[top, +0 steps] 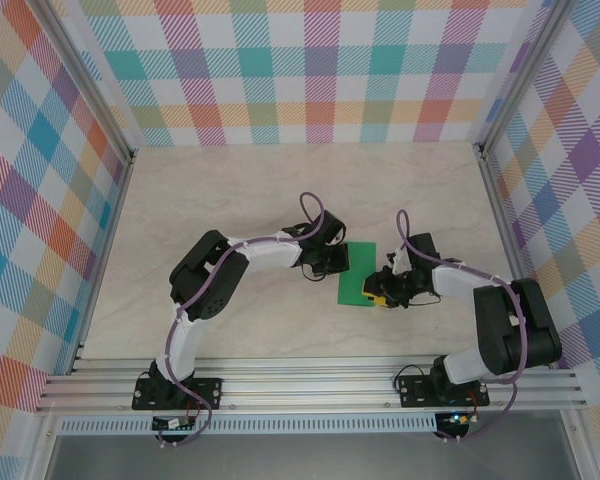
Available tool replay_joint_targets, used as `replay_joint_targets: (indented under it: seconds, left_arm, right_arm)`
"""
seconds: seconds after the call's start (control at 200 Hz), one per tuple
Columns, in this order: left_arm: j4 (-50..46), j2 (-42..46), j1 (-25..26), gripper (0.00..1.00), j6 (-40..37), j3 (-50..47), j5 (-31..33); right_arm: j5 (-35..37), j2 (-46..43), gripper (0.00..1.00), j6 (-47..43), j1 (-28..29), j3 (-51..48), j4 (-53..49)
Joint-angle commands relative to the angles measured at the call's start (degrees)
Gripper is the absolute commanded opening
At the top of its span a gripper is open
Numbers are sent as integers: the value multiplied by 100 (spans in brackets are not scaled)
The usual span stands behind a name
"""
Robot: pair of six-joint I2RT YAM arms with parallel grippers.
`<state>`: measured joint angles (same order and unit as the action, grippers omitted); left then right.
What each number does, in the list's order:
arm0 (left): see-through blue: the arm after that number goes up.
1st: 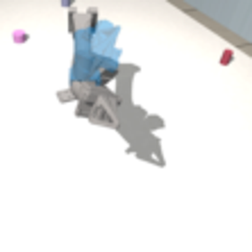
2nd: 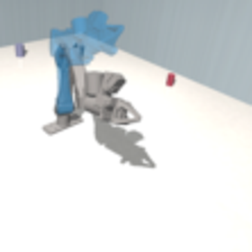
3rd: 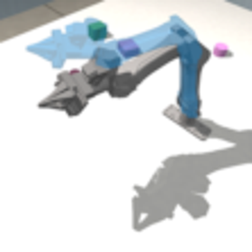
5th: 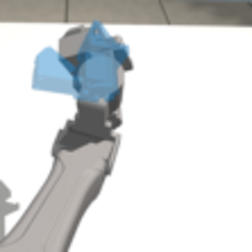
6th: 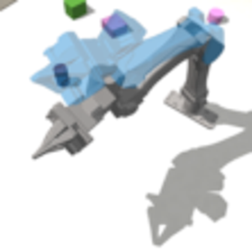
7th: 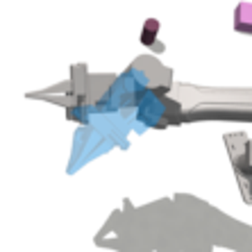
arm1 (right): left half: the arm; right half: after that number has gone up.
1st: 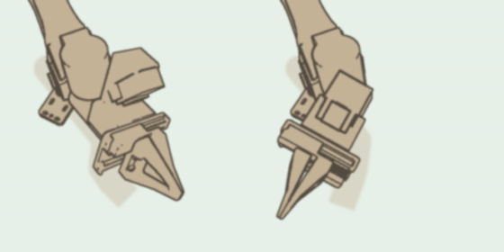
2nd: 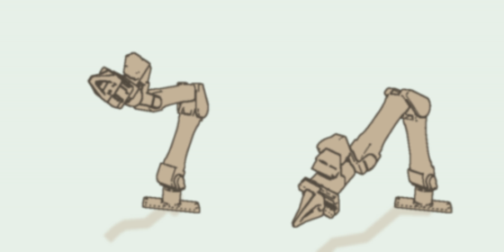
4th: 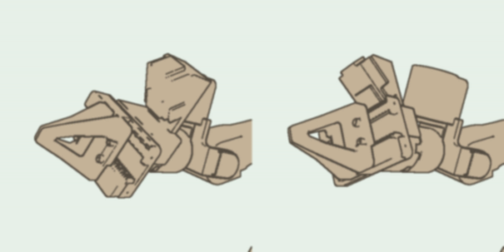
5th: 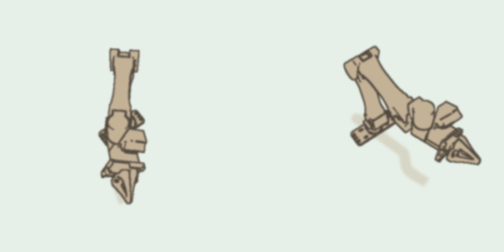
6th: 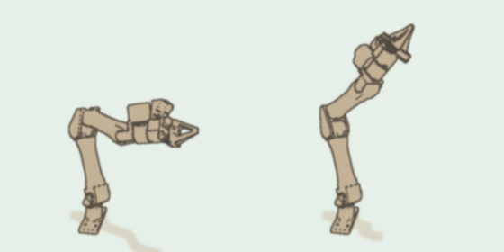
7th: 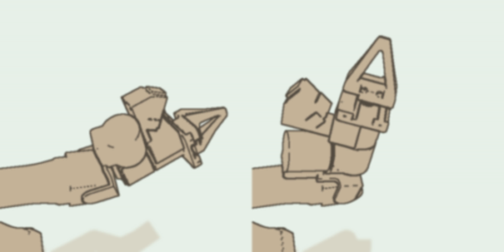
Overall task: Fold a paper plane with a square sheet of paper (pick it up from the middle)
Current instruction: Fold the square sheet of paper in half at the center of the table.
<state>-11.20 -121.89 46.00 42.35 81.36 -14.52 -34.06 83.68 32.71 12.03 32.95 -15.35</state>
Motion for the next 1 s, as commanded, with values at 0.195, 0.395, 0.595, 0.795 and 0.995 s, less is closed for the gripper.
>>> replay_joint_targets:
  seconds: [0.195,0.395,0.595,0.795,0.995]
  left_arm:
    - [-603,-207,99,0,-88,-102,-59]
    - [-619,-227,97,0,-121,-82,-94]
    - [-593,-244,104,0,-112,-52,-126]
    - [-620,-242,101,0,-115,-45,-122]
    - [-650,-266,106,0,-145,19,-156]
  right_arm:
    - [549,288,31,500,36,-330,-214]
    - [23,-304,32,190,36,-406,-131]
    - [-273,-346,33,-51,40,-387,-160]
    - [404,89,32,-9,150,-181,-519]
    - [595,-501,32,-124,163,118,-1025]
